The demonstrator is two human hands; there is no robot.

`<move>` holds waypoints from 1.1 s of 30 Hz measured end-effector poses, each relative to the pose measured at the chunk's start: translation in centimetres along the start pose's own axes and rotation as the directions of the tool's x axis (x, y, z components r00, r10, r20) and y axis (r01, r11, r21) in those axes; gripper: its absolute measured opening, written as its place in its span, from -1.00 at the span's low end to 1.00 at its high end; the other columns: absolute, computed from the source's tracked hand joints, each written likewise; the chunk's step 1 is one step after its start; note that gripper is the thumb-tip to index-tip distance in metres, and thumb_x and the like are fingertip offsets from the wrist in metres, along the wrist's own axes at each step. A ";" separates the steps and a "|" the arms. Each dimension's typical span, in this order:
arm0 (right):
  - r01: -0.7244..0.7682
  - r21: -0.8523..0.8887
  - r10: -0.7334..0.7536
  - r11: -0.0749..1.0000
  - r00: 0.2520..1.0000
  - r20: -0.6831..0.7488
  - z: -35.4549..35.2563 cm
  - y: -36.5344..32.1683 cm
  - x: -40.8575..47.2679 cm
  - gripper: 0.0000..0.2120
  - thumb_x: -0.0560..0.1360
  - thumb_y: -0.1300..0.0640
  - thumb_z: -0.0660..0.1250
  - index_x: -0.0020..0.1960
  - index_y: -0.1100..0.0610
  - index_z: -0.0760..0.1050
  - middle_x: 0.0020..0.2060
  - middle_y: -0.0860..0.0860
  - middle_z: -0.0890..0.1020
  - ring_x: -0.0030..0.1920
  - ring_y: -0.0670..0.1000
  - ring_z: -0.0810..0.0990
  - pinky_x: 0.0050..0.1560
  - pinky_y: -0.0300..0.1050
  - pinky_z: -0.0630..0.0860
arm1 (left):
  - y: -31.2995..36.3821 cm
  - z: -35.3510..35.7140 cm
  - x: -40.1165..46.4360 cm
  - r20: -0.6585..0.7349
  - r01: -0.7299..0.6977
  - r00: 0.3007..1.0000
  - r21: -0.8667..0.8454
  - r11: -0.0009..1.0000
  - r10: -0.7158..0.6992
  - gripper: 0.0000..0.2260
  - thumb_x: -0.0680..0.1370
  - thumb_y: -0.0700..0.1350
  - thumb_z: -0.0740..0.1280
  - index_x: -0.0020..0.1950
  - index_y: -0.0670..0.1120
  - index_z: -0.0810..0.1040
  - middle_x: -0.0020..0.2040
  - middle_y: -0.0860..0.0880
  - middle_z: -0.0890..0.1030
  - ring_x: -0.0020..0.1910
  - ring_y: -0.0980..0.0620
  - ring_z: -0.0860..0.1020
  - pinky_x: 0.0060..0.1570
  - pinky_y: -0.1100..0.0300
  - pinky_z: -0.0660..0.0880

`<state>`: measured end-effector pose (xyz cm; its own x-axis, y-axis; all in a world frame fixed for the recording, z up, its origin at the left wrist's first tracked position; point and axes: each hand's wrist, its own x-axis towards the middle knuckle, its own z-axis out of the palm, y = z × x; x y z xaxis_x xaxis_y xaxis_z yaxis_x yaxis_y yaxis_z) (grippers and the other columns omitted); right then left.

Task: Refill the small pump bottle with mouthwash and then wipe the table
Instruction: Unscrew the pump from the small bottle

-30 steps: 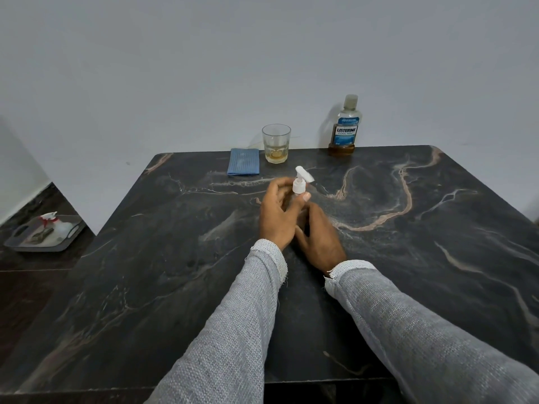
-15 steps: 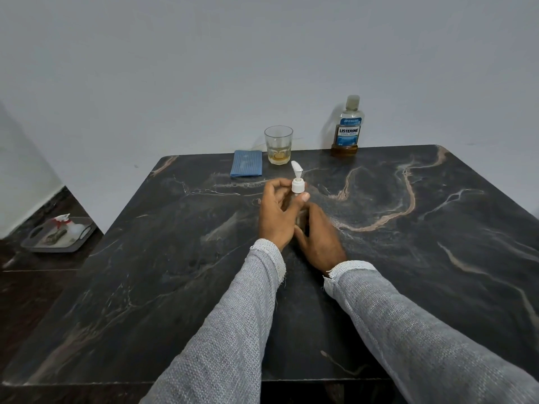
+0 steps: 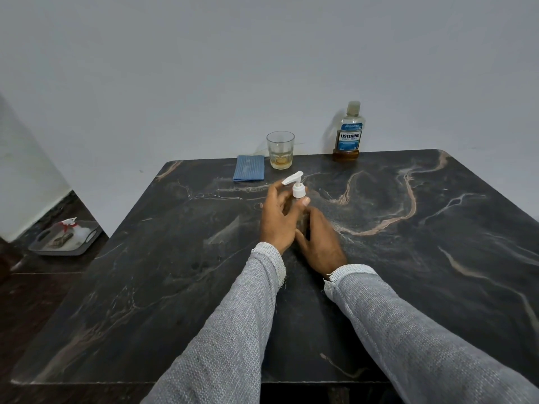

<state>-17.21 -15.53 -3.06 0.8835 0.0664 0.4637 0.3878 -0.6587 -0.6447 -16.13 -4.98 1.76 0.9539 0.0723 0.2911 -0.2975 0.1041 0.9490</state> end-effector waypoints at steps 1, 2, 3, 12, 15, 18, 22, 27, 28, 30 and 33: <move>-0.003 0.002 0.003 1.000 1.000 0.003 0.0 0.0 0.0 -0.56 0.51 0.11 0.38 0.33 0.21 0.34 0.15 0.13 0.52 0.12 0.07 0.50 -0.03 -0.26 0.26 | 0.0 0.0 0.0 0.014 -0.009 1.000 0.016 1.000 0.009 -0.63 0.50 -0.25 0.41 0.17 0.15 0.47 0.18 0.00 0.64 0.20 0.15 0.57 0.26 0.19 0.46; -0.008 0.004 0.008 1.000 1.000 0.009 0.0 0.0 0.0 -0.56 0.52 0.11 0.37 0.33 0.20 0.34 0.16 0.13 0.52 0.12 0.07 0.50 -0.01 -0.24 0.28 | 0.0 -0.1 0.0 0.028 -0.015 1.000 0.035 0.999 0.014 -0.64 0.51 -0.25 0.41 0.19 0.13 0.50 0.18 0.03 0.64 0.19 0.18 0.57 0.24 0.24 0.46; -0.011 0.006 0.011 1.000 1.000 0.013 0.0 0.0 0.0 -0.56 0.52 0.11 0.37 0.33 0.20 0.34 0.16 0.13 0.52 0.12 0.07 0.50 0.01 -0.23 0.30 | -0.1 -0.1 0.0 0.037 -0.016 0.999 0.048 0.999 0.014 -0.65 0.51 -0.24 0.40 0.22 0.08 0.53 0.17 0.05 0.63 0.19 0.19 0.57 0.23 0.25 0.46; -0.009 0.039 0.008 0.999 1.000 0.015 0.1 0.0 0.1 -0.57 0.51 0.00 0.38 0.27 0.16 0.37 0.09 0.06 0.52 0.01 -0.04 0.46 0.00 -0.20 0.34 | 0.8 -1.5 0.1 0.071 0.076 0.995 -0.035 0.997 -0.073 -0.82 0.59 -0.17 0.31 0.17 -0.04 0.57 0.06 0.07 0.68 0.11 0.14 0.62 0.16 0.21 0.52; -0.016 0.034 0.016 0.999 1.000 0.016 0.2 0.1 0.1 -0.57 0.51 -0.01 0.38 0.29 0.12 0.35 0.07 0.00 0.50 -0.01 -0.09 0.43 -0.01 -0.23 0.35 | 1.2 -1.3 0.2 0.062 0.074 0.995 -0.031 0.997 -0.072 -0.85 0.54 -0.21 0.37 0.08 -0.04 0.57 -0.01 0.05 0.70 0.03 0.13 0.64 0.04 0.27 0.53; -0.011 0.047 0.011 0.999 1.000 0.002 0.2 0.3 0.0 -0.59 0.50 -0.01 0.38 0.27 0.09 0.36 0.07 -0.03 0.49 -0.03 -0.14 0.42 -0.09 -0.39 0.30 | 1.3 -0.7 0.1 0.022 0.070 0.997 -0.047 0.996 -0.069 -0.75 0.47 -0.26 0.44 0.10 -0.11 0.52 0.04 -0.09 0.68 0.05 0.05 0.64 0.13 0.15 0.53; -0.021 0.056 0.021 0.998 1.000 -0.003 0.4 0.4 0.0 -0.56 0.50 -0.04 0.37 0.29 0.09 0.35 0.10 -0.02 0.50 -0.02 -0.14 0.43 -0.02 -0.27 0.32 | 1.5 -0.9 0.0 0.091 0.065 0.994 -0.007 0.998 -0.064 -0.70 0.54 -0.20 0.37 0.27 -0.03 0.52 0.18 -0.05 0.64 0.17 0.08 0.60 0.15 0.21 0.53; -0.021 0.049 0.021 0.999 1.000 -0.003 0.4 0.5 0.1 -0.54 0.51 -0.04 0.37 0.32 0.08 0.34 0.12 -0.03 0.49 0.00 -0.17 0.41 0.03 -0.23 0.37 | 1.8 -1.0 0.3 0.021 0.024 0.999 0.091 0.996 -0.026 -0.73 0.53 -0.23 0.39 0.23 -0.14 0.58 0.10 -0.02 0.67 0.10 0.09 0.63 0.10 0.25 0.53; -0.021 0.050 0.021 0.999 1.000 -0.003 0.4 0.5 0.1 -0.54 0.51 -0.05 0.37 0.32 0.08 0.34 0.12 -0.02 0.50 0.00 -0.17 0.42 0.01 -0.25 0.36 | 2.1 -0.9 0.4 -0.003 0.022 1.000 0.092 0.996 -0.022 -0.75 0.51 -0.23 0.41 0.19 -0.12 0.60 0.07 -0.01 0.68 0.07 0.11 0.63 0.08 0.26 0.53; -0.021 0.058 0.021 0.998 1.000 -0.001 0.4 0.5 0.2 -0.54 0.51 -0.07 0.37 0.31 0.07 0.34 0.12 -0.02 0.50 0.00 -0.16 0.42 0.00 -0.26 0.35 | 2.6 -0.8 0.7 -0.029 0.012 1.000 0.075 0.997 -0.010 -0.78 0.48 -0.23 0.44 0.10 -0.04 0.62 0.00 0.05 0.68 0.00 0.18 0.64 0.02 0.31 0.53; -0.033 0.061 0.032 0.998 0.999 0.003 0.4 0.4 0.2 -0.54 0.51 -0.09 0.36 0.32 0.06 0.34 0.14 -0.02 0.50 0.04 -0.14 0.43 0.04 -0.23 0.37 | 3.9 -0.6 1.4 -0.056 -0.013 0.998 0.049 0.999 0.016 -0.78 0.46 -0.22 0.46 0.06 0.00 0.61 -0.02 0.09 0.68 -0.02 0.19 0.64 0.00 0.32 0.55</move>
<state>-16.77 -15.50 -3.45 0.8963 0.0468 0.4409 0.3741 -0.6137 -0.6953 -15.98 -3.84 5.79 0.9456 0.1290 0.2988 -0.3075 0.0539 0.9500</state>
